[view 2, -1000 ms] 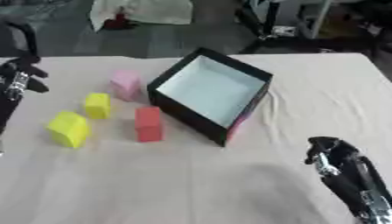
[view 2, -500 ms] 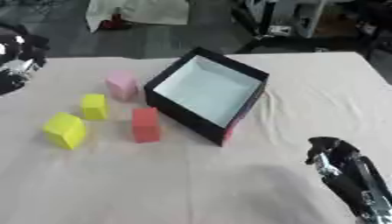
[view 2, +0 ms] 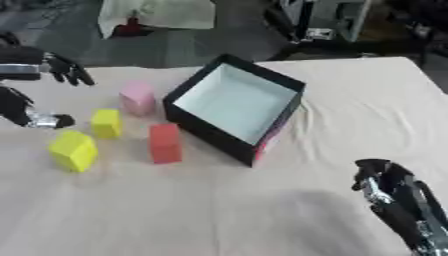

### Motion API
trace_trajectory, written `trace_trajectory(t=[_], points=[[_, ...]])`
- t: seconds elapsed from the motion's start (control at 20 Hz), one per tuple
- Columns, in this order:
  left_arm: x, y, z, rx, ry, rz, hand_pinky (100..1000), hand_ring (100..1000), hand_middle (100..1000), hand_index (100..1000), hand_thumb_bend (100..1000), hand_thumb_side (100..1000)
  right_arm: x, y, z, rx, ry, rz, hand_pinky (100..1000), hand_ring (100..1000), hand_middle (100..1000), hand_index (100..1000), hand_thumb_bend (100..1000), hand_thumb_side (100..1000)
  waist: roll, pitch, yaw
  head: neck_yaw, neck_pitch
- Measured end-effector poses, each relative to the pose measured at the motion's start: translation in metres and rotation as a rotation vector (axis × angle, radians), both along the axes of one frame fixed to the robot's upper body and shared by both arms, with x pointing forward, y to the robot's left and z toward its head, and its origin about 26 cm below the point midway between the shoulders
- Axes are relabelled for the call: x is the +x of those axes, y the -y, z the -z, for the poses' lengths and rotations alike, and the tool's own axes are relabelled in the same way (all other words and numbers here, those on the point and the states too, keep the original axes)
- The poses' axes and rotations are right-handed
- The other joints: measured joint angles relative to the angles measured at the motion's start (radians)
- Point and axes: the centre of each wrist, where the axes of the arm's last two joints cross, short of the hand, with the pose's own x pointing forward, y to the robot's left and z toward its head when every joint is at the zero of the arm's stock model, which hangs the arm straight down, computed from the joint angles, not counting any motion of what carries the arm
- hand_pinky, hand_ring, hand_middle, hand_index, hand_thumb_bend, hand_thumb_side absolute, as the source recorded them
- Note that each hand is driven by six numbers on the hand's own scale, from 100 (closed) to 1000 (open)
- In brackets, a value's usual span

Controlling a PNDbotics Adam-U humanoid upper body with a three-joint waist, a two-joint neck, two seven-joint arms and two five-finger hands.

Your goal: Pick up objects on the table and place them in the box.

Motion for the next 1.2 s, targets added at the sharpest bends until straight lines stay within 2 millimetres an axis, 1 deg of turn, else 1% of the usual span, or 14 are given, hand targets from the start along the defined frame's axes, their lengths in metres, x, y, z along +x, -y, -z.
trace_trajectory(t=[0.2, 0.5, 0.8, 1.05, 1.2], points=[[0.012, -0.001, 0.017, 0.055, 0.008, -0.008, 836, 855, 864, 926, 530, 500, 0.000, 0.000, 0.000, -0.001, -0.003, -0.003, 709, 493, 492, 679, 100, 473, 0.000, 0.000, 0.000, -0.002, 0.000], [0.020, -0.013, 0.033, 0.105, 0.007, -0.045, 838, 858, 857, 920, 573, 520, 0.000, -0.001, 0.001, -0.001, -0.005, -0.005, 709, 493, 492, 679, 100, 474, 0.000, 0.000, -0.001, -0.004, 0.000], [0.022, -0.026, 0.045, 0.125, -0.013, -0.076, 838, 858, 853, 915, 575, 512, 0.000, -0.001, 0.001, -0.003, -0.006, -0.005, 709, 493, 492, 679, 100, 473, 0.000, 0.000, -0.001, -0.008, 0.000], [0.023, -0.034, 0.056, 0.128, -0.036, -0.091, 834, 851, 844, 906, 562, 493, 0.000, -0.001, 0.001, -0.004, -0.006, -0.005, 708, 493, 492, 679, 100, 474, 0.000, 0.000, -0.001, -0.008, 0.000], [0.023, -0.038, 0.062, 0.136, -0.051, -0.099, 833, 848, 842, 904, 553, 496, 0.000, -0.001, 0.001, -0.004, -0.006, -0.005, 708, 493, 491, 679, 100, 475, 0.000, 0.000, -0.001, -0.009, 0.000]])
